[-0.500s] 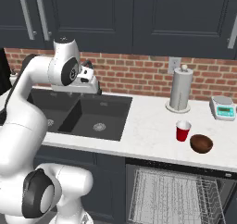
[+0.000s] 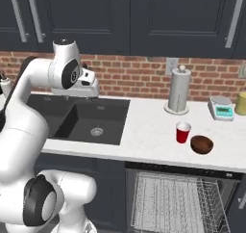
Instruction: Pick up the cup and bowl from the counter, place them in the dishwasher, and close the dishwasher door.
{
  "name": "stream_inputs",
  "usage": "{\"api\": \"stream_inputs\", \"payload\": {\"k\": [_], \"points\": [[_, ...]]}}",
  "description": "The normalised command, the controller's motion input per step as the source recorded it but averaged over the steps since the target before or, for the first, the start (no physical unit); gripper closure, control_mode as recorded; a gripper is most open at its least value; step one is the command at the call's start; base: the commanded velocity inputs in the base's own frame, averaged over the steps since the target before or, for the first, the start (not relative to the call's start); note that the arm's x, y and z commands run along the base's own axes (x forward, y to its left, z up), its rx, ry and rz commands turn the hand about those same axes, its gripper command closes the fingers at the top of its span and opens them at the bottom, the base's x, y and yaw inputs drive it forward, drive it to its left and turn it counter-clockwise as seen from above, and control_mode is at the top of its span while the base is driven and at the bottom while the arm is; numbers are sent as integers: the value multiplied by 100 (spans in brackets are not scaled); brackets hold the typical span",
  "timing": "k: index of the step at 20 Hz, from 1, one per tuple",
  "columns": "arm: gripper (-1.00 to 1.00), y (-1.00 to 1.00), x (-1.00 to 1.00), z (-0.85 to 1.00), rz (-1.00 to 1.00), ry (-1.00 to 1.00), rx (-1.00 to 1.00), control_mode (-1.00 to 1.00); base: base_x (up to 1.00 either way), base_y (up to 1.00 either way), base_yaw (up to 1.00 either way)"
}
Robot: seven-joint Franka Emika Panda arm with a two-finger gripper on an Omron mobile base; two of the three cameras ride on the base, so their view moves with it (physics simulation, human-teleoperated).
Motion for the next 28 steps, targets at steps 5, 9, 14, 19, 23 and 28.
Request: {"api": "stream_inputs", "payload": {"k": [5,9,14,19,23,28], "points": [[-100,0,0,0,0,0,0,100,0,0,-51],[-100,0,0,0,0,0,0,100,0,0,-55],[-100,0,0,0,0,0,0,100,0,0,-56],[-100,0,0,0,0,0,0,100,0,0,-54],[-100,0,0,0,0,0,0,100,0,8,-49],[-100,0,0,0,0,0,0,100,0,23,-40]]}}
